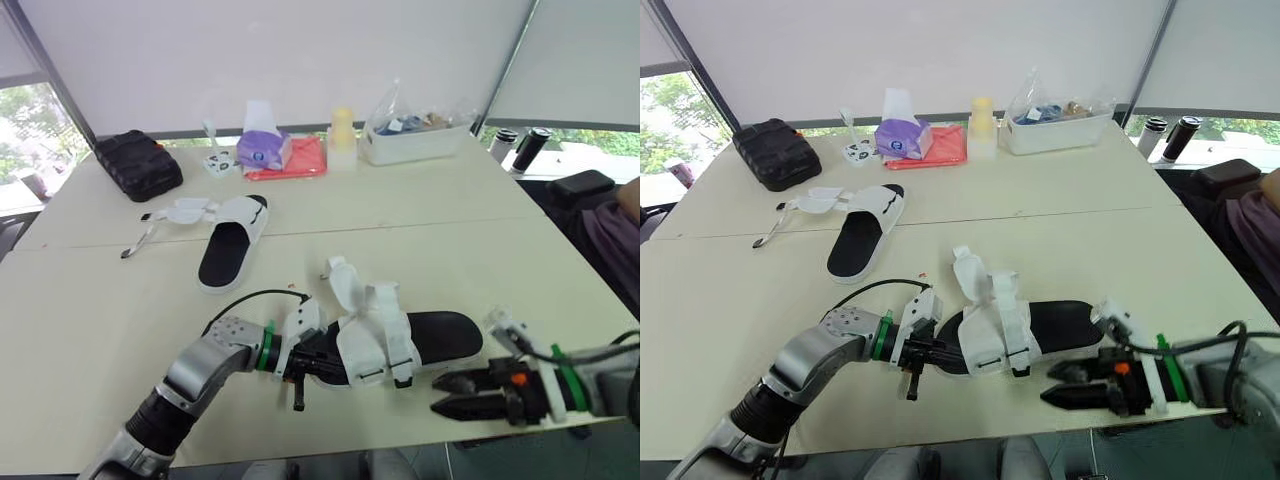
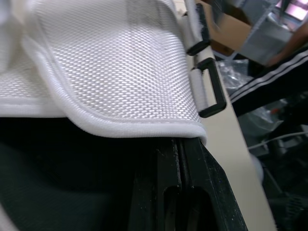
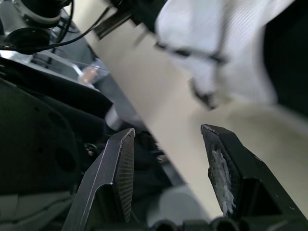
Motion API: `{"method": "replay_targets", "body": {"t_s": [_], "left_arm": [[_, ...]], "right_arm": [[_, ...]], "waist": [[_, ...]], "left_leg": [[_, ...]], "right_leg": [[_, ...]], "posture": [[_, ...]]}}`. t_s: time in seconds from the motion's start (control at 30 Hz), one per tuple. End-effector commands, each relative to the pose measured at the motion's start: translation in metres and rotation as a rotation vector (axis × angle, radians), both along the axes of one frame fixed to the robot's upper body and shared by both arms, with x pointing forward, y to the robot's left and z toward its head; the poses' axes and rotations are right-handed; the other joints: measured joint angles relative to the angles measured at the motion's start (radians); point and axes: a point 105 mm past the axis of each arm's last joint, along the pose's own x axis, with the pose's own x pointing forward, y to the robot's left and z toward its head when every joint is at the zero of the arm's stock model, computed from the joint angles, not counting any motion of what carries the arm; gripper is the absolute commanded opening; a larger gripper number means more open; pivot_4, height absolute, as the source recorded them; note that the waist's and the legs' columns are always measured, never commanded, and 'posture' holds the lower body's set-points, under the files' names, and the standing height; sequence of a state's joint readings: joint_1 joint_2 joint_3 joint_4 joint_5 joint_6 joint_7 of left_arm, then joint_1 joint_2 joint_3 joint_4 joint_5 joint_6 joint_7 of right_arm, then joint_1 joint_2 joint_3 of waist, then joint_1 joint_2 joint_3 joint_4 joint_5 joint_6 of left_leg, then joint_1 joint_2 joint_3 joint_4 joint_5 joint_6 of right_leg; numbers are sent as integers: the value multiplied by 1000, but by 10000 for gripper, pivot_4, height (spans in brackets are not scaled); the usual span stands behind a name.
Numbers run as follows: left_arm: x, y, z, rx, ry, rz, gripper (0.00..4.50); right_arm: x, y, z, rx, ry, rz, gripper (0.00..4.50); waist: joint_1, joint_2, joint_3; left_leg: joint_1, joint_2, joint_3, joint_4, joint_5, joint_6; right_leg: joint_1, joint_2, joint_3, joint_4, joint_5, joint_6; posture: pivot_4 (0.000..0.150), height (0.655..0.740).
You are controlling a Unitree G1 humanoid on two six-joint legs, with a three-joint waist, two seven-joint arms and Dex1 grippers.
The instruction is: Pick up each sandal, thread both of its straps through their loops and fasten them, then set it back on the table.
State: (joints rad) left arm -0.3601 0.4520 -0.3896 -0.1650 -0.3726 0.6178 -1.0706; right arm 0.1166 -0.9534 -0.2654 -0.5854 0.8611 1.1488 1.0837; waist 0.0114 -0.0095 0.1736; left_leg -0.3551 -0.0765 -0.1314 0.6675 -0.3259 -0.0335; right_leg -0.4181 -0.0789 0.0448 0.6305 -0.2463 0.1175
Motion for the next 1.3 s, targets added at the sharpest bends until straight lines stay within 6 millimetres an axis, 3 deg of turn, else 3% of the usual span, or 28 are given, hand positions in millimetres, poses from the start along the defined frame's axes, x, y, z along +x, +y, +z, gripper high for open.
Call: {"method": "replay_targets", "body": {"t_s": [0.03,0.3,0.5,0.6,0.7,0.73,1.07,1.3], "left_arm": [[11,10,7,18,-54,44,0],[11,13,7,29,-62,49,0],[15,18,4,46,-85,75,0],[22,22,5,57,-118,104,0],[26,25,3,70,-143,119,0],[27,26,2,79,-152,121,0],[35,32,-20,216,-256,95,0],[45,36,-26,284,-339,72,0]], "right_arm": [[9,3,-3,12,-44,-33,23413],[22,11,-13,52,-49,-78,23413],[20,25,-6,169,-17,-81,23413],[17,24,-8,159,-11,-79,14585],[13,23,-10,145,3,-70,916],[12,23,-11,138,8,-67,275],[-20,12,-21,49,98,-16,275],[-35,11,-4,51,104,30,275]], "waist": [[0,0,0],[4,0,0],[2,0,0],[2,0,0],[3,0,0],[2,0,0],[3,0,-1],[3,0,-1]], "left_leg": [[0,0,0,0,0,0],[-2,0,-1,0,0,-1],[-1,0,-2,-1,0,0],[-1,0,-2,0,0,0],[-1,0,-2,0,0,0],[-1,0,-2,0,0,0],[0,0,-2,0,0,0],[7,0,-2,0,0,0]], "right_leg": [[0,0,0,0,0,0],[-2,0,-1,0,0,0],[-2,0,-1,0,0,0],[-2,0,-1,0,0,0],[-2,0,-1,0,0,0],[-2,0,-1,0,0,0],[0,0,-1,0,0,0],[9,0,-2,-2,0,1]], "posture": [[1500,7400],[1500,7400],[1500,7400],[1500,7400],[1500,7400],[1500,7400],[1500,7400],[1500,7400]]}}
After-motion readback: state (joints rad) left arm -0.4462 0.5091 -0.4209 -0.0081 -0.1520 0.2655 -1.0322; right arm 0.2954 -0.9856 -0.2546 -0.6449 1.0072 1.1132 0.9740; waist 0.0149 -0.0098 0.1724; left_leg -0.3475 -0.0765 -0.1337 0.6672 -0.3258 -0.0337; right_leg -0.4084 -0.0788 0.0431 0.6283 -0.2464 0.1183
